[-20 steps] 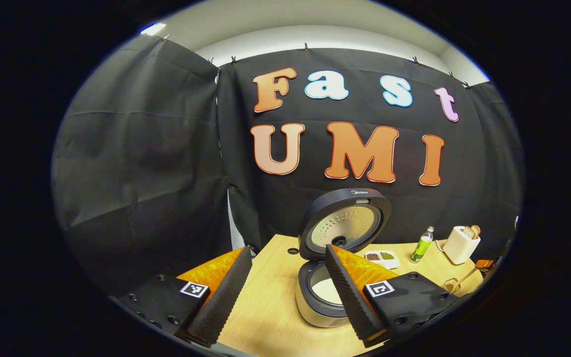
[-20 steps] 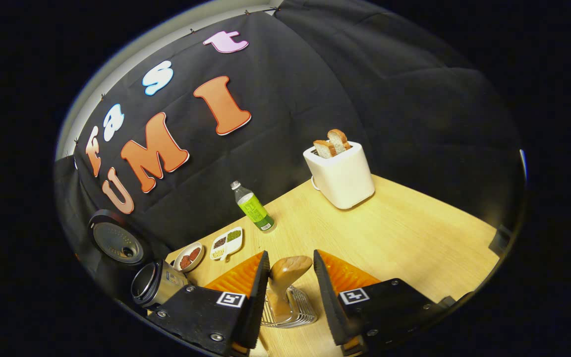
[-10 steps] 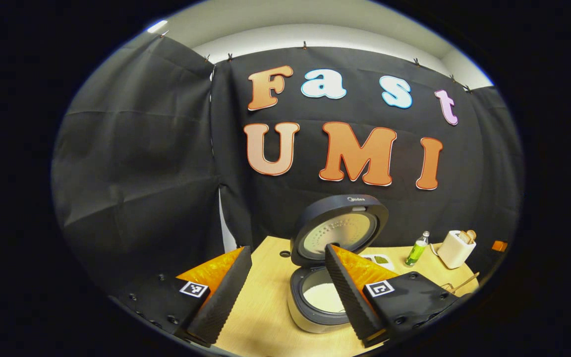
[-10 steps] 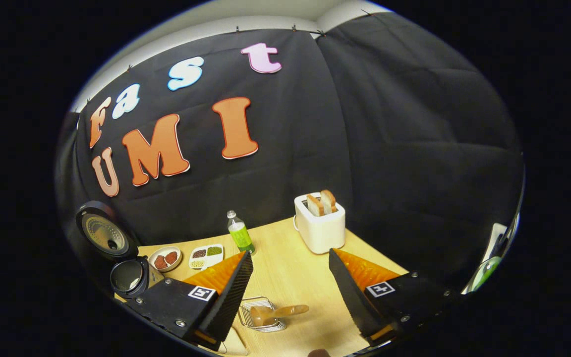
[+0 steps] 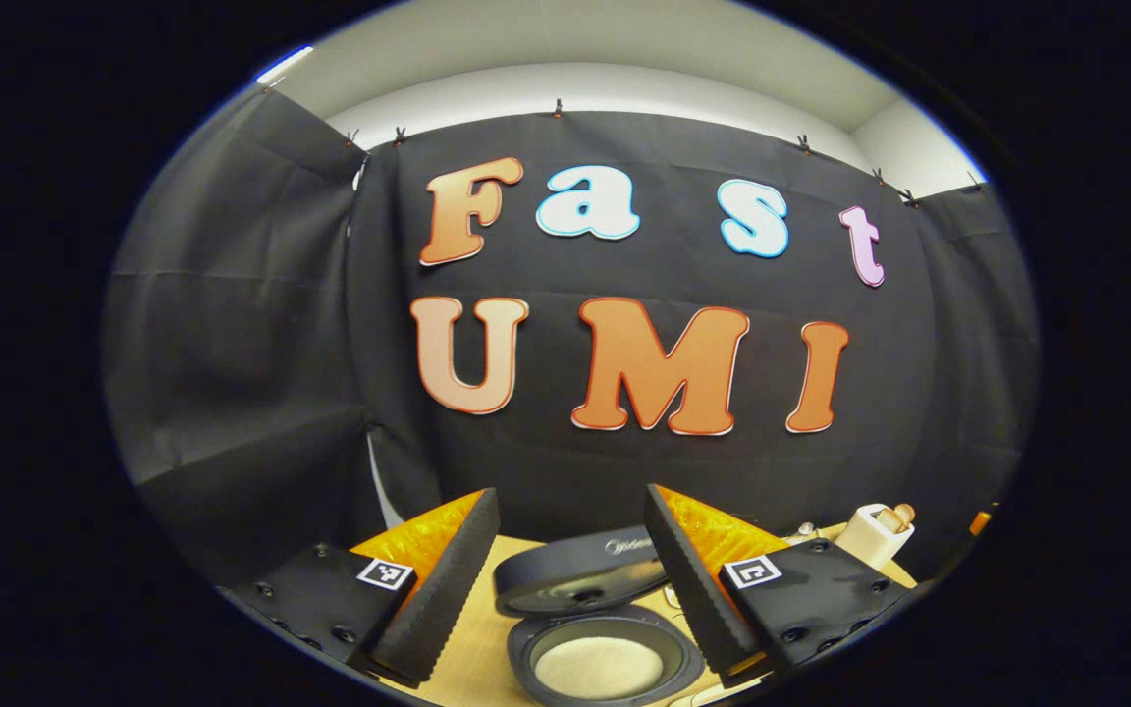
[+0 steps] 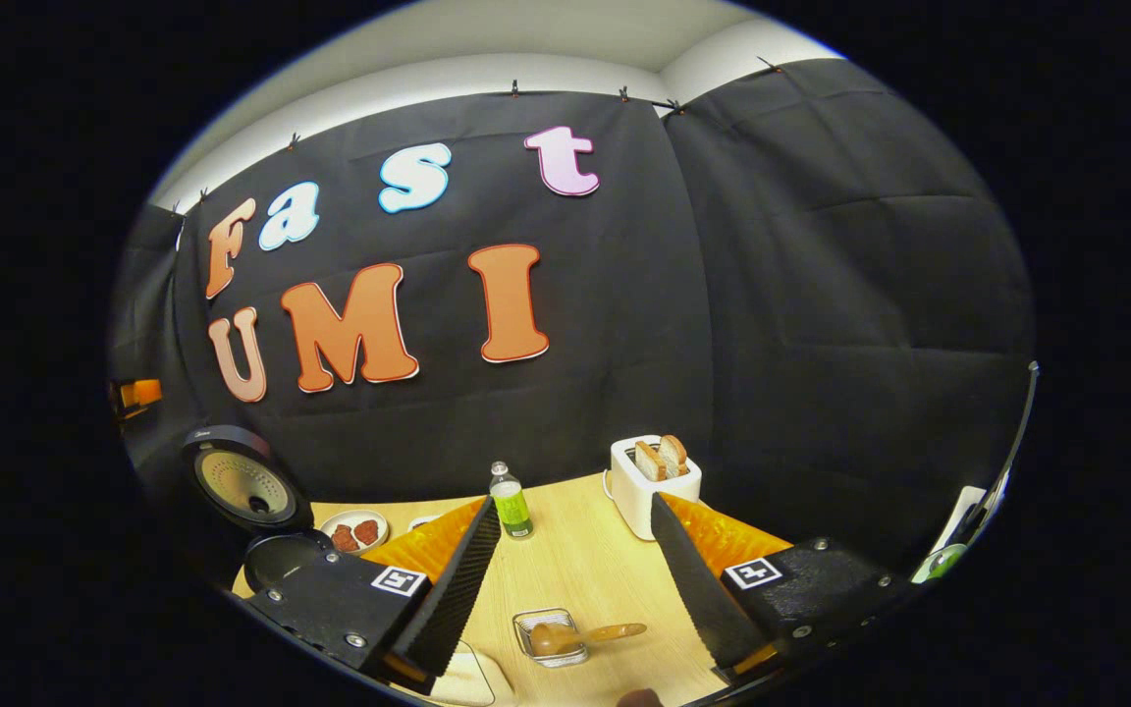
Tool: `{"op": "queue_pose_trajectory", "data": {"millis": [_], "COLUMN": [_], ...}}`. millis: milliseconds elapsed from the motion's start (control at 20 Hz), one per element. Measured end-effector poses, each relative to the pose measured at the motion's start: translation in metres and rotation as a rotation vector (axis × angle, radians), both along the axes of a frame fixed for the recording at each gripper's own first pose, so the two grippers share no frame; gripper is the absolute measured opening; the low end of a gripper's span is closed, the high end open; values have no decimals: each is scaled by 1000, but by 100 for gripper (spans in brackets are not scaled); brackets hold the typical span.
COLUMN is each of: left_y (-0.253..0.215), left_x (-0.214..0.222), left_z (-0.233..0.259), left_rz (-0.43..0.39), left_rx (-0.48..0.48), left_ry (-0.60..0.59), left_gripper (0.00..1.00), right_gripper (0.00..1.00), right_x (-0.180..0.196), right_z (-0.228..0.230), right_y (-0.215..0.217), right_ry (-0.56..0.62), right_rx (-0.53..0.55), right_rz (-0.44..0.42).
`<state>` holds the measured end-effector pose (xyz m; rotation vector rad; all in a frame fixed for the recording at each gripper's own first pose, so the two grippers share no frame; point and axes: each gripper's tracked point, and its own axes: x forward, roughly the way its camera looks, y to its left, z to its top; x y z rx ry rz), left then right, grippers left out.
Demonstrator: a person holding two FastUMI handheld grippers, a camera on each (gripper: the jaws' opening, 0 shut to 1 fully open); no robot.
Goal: Close the left gripper, press the button to open the rice cooker; take a wooden spoon from the chopstick holder with the right hand, scoop a spoonful of rice and pour it into the rice cooker, then put the wooden spoon back into the chopstick holder.
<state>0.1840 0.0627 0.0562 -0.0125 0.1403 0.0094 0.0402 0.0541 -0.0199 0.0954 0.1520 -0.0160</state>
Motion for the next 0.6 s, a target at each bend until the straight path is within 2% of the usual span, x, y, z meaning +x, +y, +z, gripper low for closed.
{"op": "queue_pose_trajectory", "data": {"millis": [150, 250, 300, 350, 600], "left_y": [-15, -20, -21, -18, -10], "left_x": [42, 67, 78, 87, 104], "left_z": [8, -3, -10, -17, -68], "left_rz": [-24, -28, -25, -16, 5], "left_rx": [34, 46, 54, 63, 46], "left_ry": [13, 49, 71, 90, 201], "left_gripper": [98, 97, 100, 97, 100], "right_gripper": [95, 95, 95, 95, 95], "right_x": [-7, -13, -16, -19, -26], "right_z": [9, 13, 16, 20, 28], "right_y": [6, 7, 6, 5, 2], "right_ry": [-22, -31, -37, -42, -61], "right_rx": [4, -16, -26, -32, -28], "right_rz": [10, 15, 16, 16, 12]}}
